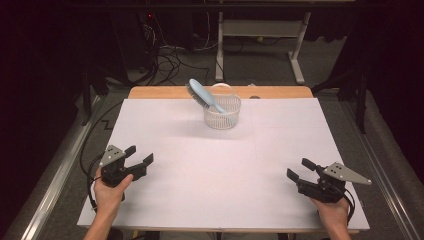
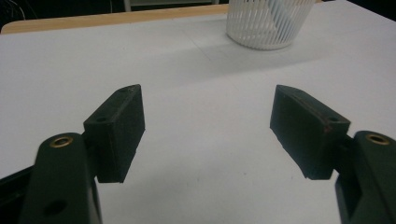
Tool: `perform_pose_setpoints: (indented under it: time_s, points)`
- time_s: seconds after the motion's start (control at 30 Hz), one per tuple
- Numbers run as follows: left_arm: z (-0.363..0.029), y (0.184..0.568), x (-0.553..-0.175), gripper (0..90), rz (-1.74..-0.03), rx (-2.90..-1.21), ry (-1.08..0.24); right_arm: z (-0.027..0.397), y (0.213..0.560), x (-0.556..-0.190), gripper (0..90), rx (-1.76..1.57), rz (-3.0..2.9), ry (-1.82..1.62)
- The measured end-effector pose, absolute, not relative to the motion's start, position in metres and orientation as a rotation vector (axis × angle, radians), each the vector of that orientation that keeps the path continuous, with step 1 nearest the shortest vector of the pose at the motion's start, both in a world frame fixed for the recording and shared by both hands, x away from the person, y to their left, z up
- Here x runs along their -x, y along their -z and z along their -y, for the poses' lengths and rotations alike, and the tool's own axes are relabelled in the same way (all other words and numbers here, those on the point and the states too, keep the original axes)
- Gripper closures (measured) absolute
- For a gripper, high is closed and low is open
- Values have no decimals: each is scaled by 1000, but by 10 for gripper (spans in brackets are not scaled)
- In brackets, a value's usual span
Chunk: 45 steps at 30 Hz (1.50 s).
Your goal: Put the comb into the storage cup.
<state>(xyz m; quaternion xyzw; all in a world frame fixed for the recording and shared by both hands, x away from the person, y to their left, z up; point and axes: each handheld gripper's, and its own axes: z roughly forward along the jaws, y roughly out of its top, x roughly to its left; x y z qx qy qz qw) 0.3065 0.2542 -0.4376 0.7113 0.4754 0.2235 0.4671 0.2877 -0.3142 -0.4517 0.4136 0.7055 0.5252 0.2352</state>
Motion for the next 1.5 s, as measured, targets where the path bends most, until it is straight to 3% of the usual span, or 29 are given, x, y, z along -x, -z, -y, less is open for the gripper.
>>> perform_pose_setpoints:
  time_s: [1.5]
  points:
    - [-273, 463, -292, 273, -1233, -1711, -564, 313, 452, -284, 285, -1130, -1954, -1430]
